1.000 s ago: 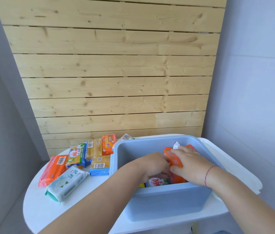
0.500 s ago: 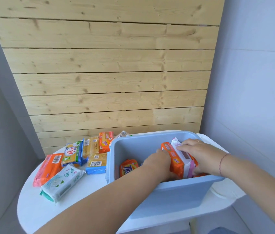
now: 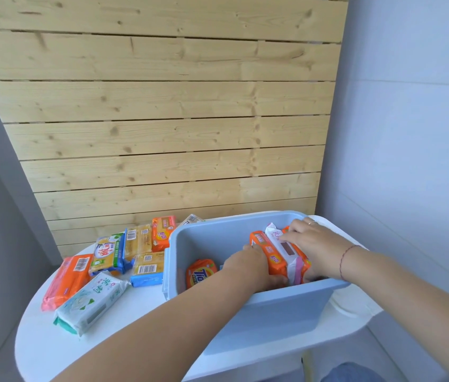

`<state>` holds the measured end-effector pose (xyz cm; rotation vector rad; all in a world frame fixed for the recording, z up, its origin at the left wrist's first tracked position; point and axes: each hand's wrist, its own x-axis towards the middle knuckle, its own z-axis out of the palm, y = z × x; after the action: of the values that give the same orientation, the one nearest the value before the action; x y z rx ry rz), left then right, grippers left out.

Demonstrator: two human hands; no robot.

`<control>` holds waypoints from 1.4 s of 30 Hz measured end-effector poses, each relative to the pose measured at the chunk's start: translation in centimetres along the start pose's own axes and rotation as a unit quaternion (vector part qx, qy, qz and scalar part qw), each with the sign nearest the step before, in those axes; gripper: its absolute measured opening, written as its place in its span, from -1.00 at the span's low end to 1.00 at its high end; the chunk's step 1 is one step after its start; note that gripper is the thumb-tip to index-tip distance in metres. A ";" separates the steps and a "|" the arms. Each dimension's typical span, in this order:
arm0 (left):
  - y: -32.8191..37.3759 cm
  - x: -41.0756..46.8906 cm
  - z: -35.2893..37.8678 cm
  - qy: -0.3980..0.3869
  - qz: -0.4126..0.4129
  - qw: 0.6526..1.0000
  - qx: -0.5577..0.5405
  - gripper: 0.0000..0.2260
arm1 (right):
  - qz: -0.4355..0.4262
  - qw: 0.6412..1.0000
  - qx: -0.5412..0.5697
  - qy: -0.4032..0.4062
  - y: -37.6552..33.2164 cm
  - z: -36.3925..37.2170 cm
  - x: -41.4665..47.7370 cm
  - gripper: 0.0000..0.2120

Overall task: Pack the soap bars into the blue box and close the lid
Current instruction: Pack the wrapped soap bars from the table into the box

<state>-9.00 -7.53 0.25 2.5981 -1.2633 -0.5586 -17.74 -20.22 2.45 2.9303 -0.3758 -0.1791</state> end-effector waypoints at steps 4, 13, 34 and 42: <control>-0.7 -0.9 -0.4 -0.049 0.031 0.996 -0.073 -0.31 | 0.017 0.999 -0.021 -0.047 -0.6 -0.1 0.2 -0.31; -2.3 -3.8 -4.6 -0.067 0.062 0.990 -0.107 -0.44 | 0.050 0.992 0.106 -0.048 -2.8 -3.4 -1.3 -0.37; -28.7 -5.2 0.4 0.171 -0.259 0.950 0.034 -0.43 | -0.015 0.935 -0.202 -0.292 -26.3 -7.8 19.5 -0.30; -29.4 -4.8 1.1 0.258 -0.257 0.931 -0.011 -0.48 | -0.073 0.936 -0.206 -0.276 -27.8 -4.2 20.4 -0.60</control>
<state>8.79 14.34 -9.50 2.7808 -0.4122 0.0574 9.10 1.65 -0.80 2.4425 -0.1609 -0.9852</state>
